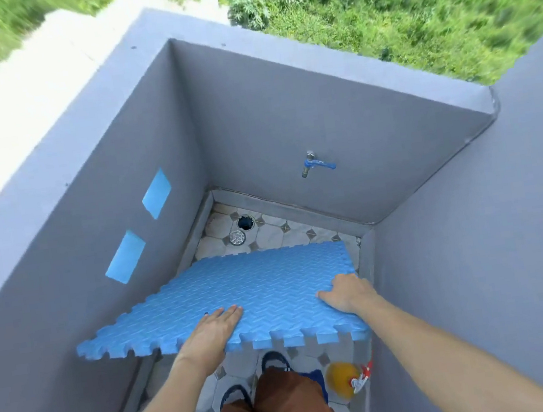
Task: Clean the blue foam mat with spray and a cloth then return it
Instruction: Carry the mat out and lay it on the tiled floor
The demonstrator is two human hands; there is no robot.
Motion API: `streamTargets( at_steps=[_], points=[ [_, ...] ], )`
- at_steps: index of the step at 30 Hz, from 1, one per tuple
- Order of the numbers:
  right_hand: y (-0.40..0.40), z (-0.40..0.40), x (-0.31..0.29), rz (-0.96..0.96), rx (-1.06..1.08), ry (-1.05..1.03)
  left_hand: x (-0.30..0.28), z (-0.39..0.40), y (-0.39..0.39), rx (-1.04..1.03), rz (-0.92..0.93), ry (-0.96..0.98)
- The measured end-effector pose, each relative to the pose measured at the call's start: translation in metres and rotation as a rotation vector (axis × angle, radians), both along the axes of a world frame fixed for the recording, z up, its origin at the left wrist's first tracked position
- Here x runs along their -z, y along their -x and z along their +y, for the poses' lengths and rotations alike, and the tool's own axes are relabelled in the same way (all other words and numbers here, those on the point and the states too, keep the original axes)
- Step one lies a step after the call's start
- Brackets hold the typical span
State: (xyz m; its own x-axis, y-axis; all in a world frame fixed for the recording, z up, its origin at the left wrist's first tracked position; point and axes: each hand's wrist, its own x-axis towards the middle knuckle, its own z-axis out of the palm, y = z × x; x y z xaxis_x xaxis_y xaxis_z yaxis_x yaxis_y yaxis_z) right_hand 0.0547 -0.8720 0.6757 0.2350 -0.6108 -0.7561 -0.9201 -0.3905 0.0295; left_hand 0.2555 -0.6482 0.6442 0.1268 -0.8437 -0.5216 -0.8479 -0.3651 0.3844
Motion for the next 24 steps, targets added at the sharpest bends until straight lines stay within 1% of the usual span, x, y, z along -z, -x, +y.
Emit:
streamTargets(
  at_steps=[4,8,13,19,24],
  points=[
    [0.002,0.002,-0.031,0.001,-0.092,0.011,-0.037,0.019,0.024,-0.094,-0.016,0.024],
    [0.002,0.0,-0.049,-0.019,-0.17,-0.013,-0.064,0.04,0.056,-0.213,-0.044,0.022],
    [-0.005,0.014,-0.059,-0.029,-0.372,-0.028,-0.083,0.072,0.088,-0.355,-0.061,0.014],
    [-0.026,0.059,-0.066,-0.074,-0.566,-0.015,-0.116,0.128,0.113,-0.546,-0.036,-0.055],
    [-0.044,0.122,-0.077,-0.151,-0.715,-0.023,-0.123,0.205,0.137,-0.691,0.001,-0.143]
  ],
)
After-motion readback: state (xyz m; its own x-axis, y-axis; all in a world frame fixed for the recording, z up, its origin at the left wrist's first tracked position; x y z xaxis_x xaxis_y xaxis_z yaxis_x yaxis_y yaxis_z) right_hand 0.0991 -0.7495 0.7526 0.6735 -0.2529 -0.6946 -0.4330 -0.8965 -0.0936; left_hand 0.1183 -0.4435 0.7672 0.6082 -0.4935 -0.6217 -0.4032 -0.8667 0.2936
